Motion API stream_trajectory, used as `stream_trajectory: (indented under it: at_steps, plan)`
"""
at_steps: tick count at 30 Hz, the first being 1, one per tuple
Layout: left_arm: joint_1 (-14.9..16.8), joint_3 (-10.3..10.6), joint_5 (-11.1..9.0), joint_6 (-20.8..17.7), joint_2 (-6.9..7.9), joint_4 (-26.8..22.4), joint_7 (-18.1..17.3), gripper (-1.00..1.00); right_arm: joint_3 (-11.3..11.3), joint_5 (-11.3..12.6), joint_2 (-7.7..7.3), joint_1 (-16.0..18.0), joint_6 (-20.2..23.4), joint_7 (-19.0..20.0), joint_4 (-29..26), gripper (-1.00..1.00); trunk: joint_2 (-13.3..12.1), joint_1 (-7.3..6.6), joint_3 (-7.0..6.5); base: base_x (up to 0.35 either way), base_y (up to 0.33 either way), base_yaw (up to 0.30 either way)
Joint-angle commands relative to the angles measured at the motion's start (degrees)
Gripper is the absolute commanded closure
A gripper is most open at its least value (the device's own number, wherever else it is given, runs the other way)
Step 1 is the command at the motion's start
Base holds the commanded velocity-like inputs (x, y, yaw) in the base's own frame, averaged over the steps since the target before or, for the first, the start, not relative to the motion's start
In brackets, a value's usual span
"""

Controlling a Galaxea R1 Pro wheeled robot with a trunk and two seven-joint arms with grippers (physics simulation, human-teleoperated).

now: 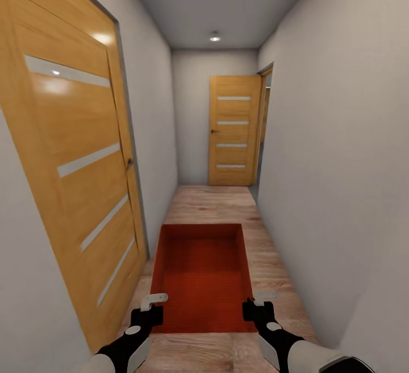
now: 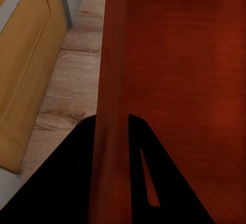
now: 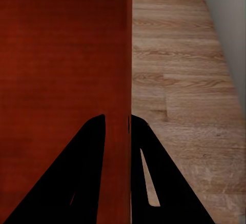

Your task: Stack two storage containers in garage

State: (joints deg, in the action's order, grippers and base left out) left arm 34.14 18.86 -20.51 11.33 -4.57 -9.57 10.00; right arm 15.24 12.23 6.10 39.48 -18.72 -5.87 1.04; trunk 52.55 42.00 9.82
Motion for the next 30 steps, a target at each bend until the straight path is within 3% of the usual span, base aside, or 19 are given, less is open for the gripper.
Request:
stream_trajectory:
  at_steps: [1, 30]
  plan:
    - [0.0, -1.4, 0.0, 0.2, 0.79, -0.1, 0.6, 1.00, -3.9, -0.8, 0.05, 0.1, 0.0, 0.1, 0.0, 1.00, 0.1, 0.04, 0.08, 0.322, 0.000, 0.000]
    - [0.0, -1.4, 0.1, 0.3, 0.79, -0.1, 0.6, 1.00, -3.9, -0.8, 0.05, 0.1, 0.0, 0.1, 0.0, 1.00, 0.1, 0.04, 0.08, 0.322, 0.000, 0.000]
